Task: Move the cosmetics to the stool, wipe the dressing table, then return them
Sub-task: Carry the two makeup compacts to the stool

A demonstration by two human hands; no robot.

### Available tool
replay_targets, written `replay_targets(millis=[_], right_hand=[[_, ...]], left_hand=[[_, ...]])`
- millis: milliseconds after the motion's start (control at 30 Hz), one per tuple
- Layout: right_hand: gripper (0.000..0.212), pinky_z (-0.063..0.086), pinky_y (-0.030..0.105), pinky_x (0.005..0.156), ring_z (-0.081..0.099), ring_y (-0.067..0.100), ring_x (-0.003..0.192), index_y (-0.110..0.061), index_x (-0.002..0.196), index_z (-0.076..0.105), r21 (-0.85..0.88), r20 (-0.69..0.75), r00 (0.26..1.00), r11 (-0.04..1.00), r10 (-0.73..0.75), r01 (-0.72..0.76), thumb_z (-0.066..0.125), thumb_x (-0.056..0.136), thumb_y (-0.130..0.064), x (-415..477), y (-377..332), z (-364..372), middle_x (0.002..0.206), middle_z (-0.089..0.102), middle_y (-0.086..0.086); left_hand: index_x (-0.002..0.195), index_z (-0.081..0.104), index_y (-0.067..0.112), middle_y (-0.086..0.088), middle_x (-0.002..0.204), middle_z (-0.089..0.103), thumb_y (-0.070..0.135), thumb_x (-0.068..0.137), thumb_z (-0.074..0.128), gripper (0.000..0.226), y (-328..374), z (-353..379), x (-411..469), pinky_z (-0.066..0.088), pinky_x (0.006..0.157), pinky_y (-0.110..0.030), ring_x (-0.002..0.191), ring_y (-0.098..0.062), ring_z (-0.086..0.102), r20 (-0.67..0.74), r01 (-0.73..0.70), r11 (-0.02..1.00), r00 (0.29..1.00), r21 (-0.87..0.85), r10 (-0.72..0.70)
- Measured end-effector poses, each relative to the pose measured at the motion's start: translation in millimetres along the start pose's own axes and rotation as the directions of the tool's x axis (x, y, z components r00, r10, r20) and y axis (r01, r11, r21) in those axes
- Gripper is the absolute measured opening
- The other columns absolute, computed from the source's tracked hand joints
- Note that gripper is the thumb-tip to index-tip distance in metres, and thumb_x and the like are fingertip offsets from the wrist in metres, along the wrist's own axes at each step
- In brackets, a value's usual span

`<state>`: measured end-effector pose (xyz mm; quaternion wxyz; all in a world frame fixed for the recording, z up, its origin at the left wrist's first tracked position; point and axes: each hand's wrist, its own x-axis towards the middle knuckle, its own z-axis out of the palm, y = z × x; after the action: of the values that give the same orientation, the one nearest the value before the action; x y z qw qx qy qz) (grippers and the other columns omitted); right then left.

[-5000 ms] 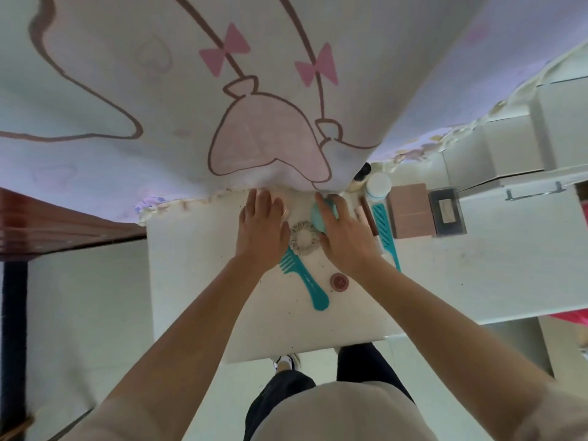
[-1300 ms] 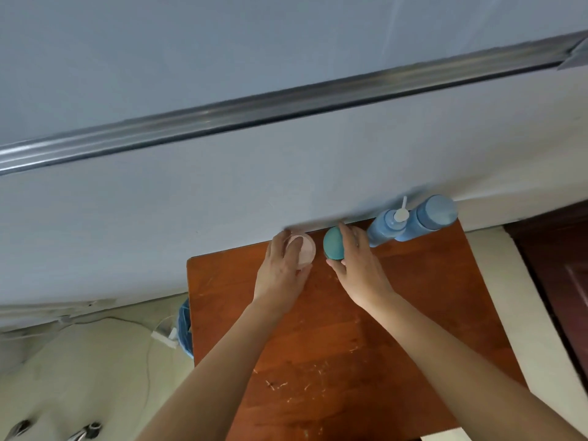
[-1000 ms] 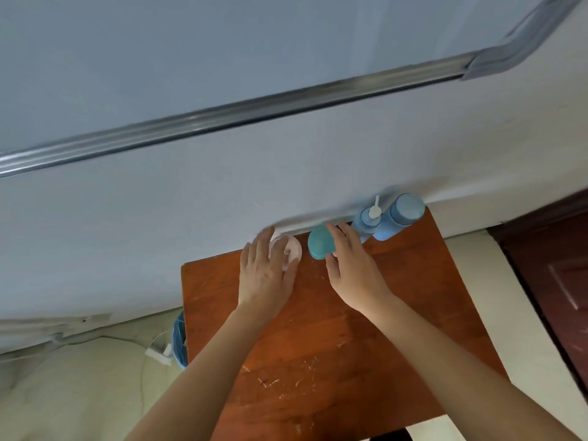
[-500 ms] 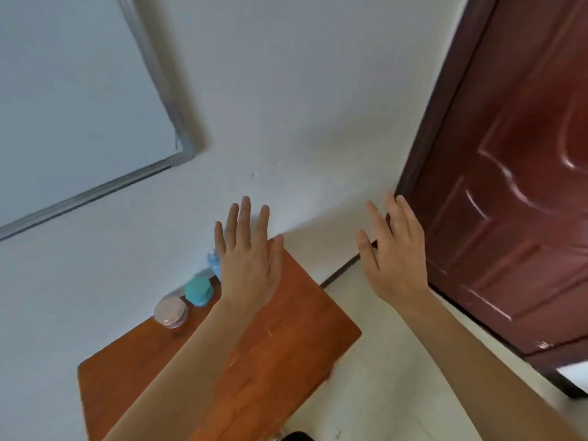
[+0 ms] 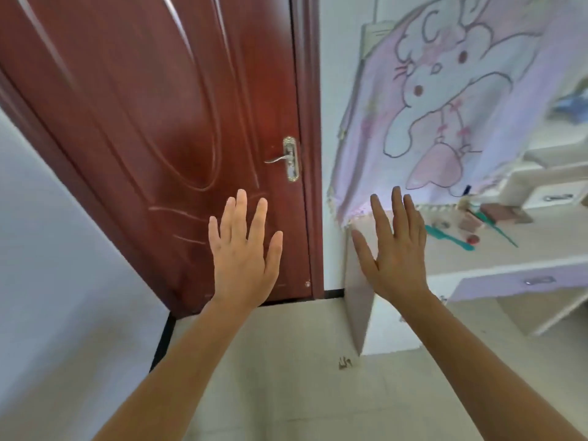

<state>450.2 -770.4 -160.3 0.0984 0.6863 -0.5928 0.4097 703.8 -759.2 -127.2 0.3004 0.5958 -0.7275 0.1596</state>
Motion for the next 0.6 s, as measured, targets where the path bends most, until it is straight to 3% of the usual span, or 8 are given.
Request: replay_targets(millis=[267, 433, 600], right_hand=[[0.067, 0.018, 0.053, 0.118, 0.019, 0.04, 0.148, -0.01, 0.153, 0.032, -0.209, -0.062, 0.937, 0.914, 0.343, -0.348, 0.05, 0.097, -0.042, -40, 177, -67, 0.162, 0.018, 0.019], [0.066, 0.022, 0.055, 0.117, 0.016, 0.037, 0.15, -0.015, 0.154, 0.029, -0.338, -0.046, 0.902, 0.843, 0.43, -0.419, 0.052, 0.099, -0.042, -27, 285, -86, 0.164, 0.014, 0.015], [0.068, 0.02, 0.051, 0.118, 0.014, 0.034, 0.151, -0.018, 0.155, 0.026, -0.434, -0.028, 0.873, 0.781, 0.487, -0.449, 0.052, 0.098, -0.044, 27, 387, -103, 0.165, 0.011, 0.013]], left_hand=[[0.149, 0.037, 0.016, -0.015, 0.16, 0.022, 0.044, 0.101, 0.036, 0.056, 176, 132, 64, 0.023, 0.113, -0.058, 0.145, -0.034, 0.025, 0.155, -0.29, 0.929, 0.931, -0.231, 0.33], [0.149, 0.037, 0.014, -0.015, 0.16, 0.02, 0.04, 0.1, 0.039, 0.056, 275, 220, 107, 0.022, 0.114, -0.06, 0.147, -0.033, 0.022, 0.172, -0.317, 0.863, 0.897, -0.393, 0.408], [0.148, 0.038, 0.017, -0.013, 0.161, 0.022, 0.045, 0.099, 0.036, 0.056, 368, 299, 175, 0.022, 0.115, -0.058, 0.147, -0.032, 0.022, 0.239, -0.318, 0.839, 0.86, -0.442, 0.452]])
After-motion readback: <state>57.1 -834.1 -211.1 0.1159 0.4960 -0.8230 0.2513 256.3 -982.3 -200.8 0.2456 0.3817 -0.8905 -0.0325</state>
